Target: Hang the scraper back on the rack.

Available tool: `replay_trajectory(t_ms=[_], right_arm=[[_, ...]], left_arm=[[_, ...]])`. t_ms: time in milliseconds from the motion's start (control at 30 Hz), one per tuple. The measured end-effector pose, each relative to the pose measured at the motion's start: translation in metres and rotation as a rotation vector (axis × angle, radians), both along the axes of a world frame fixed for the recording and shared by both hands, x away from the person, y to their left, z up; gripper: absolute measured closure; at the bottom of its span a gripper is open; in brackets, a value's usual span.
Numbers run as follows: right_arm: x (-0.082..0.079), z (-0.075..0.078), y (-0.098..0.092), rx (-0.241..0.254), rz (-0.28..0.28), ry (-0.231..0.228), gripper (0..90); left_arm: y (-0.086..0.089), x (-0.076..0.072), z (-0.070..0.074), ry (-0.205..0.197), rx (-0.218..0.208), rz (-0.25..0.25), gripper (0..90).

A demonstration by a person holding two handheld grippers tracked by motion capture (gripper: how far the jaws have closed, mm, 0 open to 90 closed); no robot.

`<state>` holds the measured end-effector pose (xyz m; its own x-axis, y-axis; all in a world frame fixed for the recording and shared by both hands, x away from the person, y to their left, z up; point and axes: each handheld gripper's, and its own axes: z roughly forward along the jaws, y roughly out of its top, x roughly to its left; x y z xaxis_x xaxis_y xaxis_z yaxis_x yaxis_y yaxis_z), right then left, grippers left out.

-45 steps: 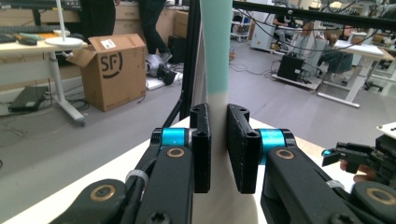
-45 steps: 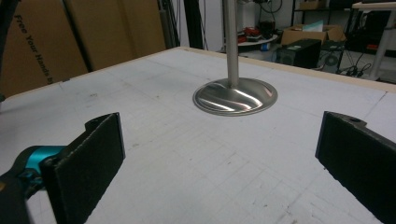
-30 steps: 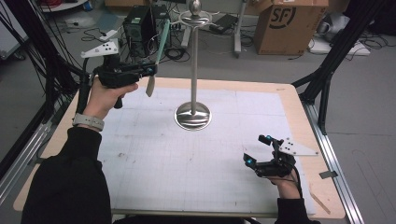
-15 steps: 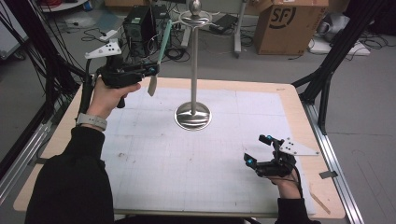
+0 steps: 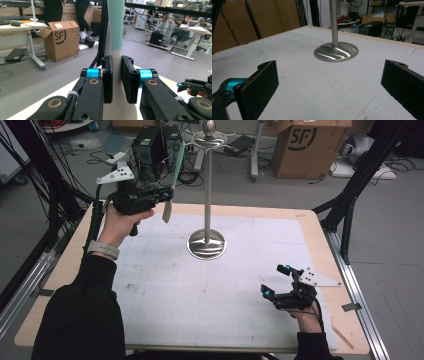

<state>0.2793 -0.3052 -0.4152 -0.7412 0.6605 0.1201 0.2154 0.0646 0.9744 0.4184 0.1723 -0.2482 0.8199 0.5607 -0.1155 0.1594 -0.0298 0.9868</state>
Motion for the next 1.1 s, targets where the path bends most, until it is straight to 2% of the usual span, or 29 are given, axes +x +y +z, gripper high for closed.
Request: replay_trajectory(t_ms=[433, 867, 1100], right_arm=[[0.0, 0.0, 0.0, 0.0, 0.0, 0.002, 0.3], [0.0, -0.001, 0.002, -0.004, 0.006, 0.006, 0.3], [0.0, -0.001, 0.001, -0.002, 0.003, 0.004, 0.3]], left_arm=[[-0.008, 0.002, -0.004, -0.014, 0.013, 0.007, 79.8], [-0.024, 0.006, -0.009, -0.014, 0.013, 0.05, 79.8], [-0.026, 0.008, -0.01, -0.02, 0.019, 0.067, 79.5]])
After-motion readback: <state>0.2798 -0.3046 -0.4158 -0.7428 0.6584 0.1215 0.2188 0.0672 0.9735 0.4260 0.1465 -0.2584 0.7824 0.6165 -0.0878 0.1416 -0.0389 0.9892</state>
